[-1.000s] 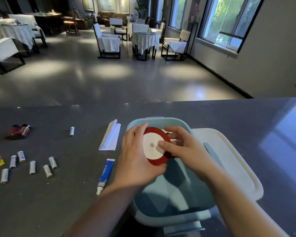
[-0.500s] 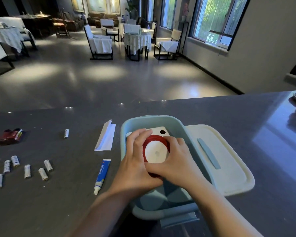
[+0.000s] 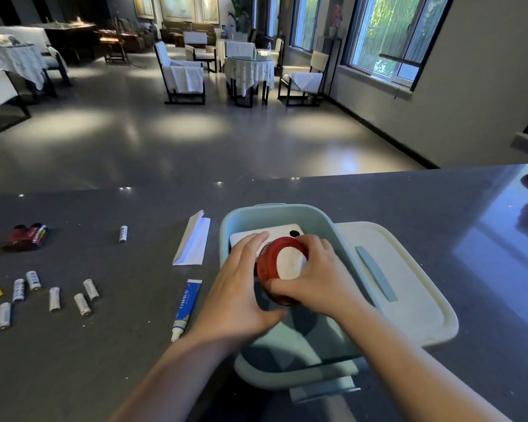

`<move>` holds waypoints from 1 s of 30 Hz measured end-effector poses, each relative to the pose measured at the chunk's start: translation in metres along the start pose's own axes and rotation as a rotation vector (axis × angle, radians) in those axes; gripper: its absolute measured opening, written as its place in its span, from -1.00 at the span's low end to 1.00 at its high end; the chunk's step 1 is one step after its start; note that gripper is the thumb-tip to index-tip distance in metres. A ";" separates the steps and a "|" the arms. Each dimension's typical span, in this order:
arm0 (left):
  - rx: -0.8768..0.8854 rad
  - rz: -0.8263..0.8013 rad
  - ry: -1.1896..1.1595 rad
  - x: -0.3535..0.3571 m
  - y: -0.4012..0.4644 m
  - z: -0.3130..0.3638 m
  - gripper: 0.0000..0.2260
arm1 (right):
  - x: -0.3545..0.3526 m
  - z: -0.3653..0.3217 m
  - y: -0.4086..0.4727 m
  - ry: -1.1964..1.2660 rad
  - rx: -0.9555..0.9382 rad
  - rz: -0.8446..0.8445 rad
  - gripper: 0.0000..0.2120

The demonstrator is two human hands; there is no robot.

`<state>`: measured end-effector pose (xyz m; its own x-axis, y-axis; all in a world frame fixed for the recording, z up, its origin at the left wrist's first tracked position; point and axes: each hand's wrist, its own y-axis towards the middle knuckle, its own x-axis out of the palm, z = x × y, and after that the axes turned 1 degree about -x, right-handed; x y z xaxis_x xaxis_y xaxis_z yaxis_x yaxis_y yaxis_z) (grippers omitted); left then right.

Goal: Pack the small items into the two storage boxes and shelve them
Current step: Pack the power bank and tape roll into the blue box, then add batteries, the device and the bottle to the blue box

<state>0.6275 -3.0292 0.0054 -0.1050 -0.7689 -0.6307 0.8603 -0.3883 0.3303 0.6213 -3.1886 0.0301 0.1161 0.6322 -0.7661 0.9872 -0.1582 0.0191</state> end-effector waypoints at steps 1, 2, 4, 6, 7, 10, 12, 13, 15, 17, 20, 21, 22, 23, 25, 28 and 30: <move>-0.008 0.021 0.040 0.000 -0.001 -0.004 -0.17 | -0.004 0.004 0.002 -0.021 -0.009 0.006 -0.11; -0.013 0.042 0.083 0.000 -0.003 -0.008 -0.22 | -0.007 0.009 0.004 -0.047 -0.024 0.001 -0.08; -0.036 0.069 0.135 0.002 -0.005 -0.016 -0.30 | -0.013 0.017 0.007 -0.102 -0.059 -0.028 -0.06; -0.091 0.081 0.125 0.003 -0.005 -0.023 -0.36 | -0.017 0.025 0.010 -0.153 -0.075 -0.050 -0.05; -0.124 0.086 0.106 0.003 -0.005 -0.025 -0.38 | -0.019 0.027 0.011 -0.193 -0.083 -0.064 -0.04; -0.201 0.076 0.041 0.005 -0.006 -0.028 -0.44 | -0.016 0.031 0.013 -0.387 -0.105 -0.161 -0.02; -0.234 0.063 -0.005 0.006 -0.006 -0.030 -0.47 | -0.008 0.030 0.015 -0.493 -0.093 -0.246 -0.05; -0.241 0.059 -0.024 0.007 -0.006 -0.030 -0.49 | -0.004 0.031 0.017 -0.518 -0.072 -0.284 -0.07; -0.255 0.055 -0.052 0.006 -0.008 -0.031 -0.50 | 0.004 0.032 0.021 -0.554 -0.036 -0.340 -0.09; -0.263 0.049 -0.056 0.005 -0.008 -0.031 -0.47 | 0.008 0.034 0.027 -0.590 -0.024 -0.380 -0.13; -0.261 0.049 -0.051 0.005 -0.009 -0.031 -0.46 | 0.011 0.036 0.035 -0.630 -0.005 -0.427 -0.18; -0.258 0.050 -0.050 0.005 -0.009 -0.032 -0.48 | 0.012 0.037 0.037 -0.639 -0.003 -0.431 -0.20; -0.258 0.052 -0.048 0.006 -0.009 -0.033 -0.52 | 0.014 0.038 0.039 -0.648 -0.004 -0.426 -0.23; -0.257 0.059 -0.043 0.006 -0.009 -0.033 -0.55 | 0.015 0.039 0.040 -0.656 -0.006 -0.418 -0.25; -0.252 0.090 -0.028 0.007 -0.012 -0.033 -0.57 | 0.019 0.042 0.040 -0.675 -0.009 -0.412 -0.24; -0.252 0.136 -0.025 0.005 -0.019 -0.030 -0.56 | 0.018 0.041 0.035 -0.765 -0.041 -0.398 -0.22; -0.279 0.163 -0.046 0.000 -0.028 -0.029 -0.54 | 0.013 0.033 0.027 -0.723 -0.080 -0.301 -0.29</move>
<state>0.6176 -3.0035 -0.0245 0.0287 -0.8341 -0.5509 0.9705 -0.1087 0.2151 0.6455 -3.2099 -0.0003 -0.2302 -0.0159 -0.9730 0.9730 0.0135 -0.2304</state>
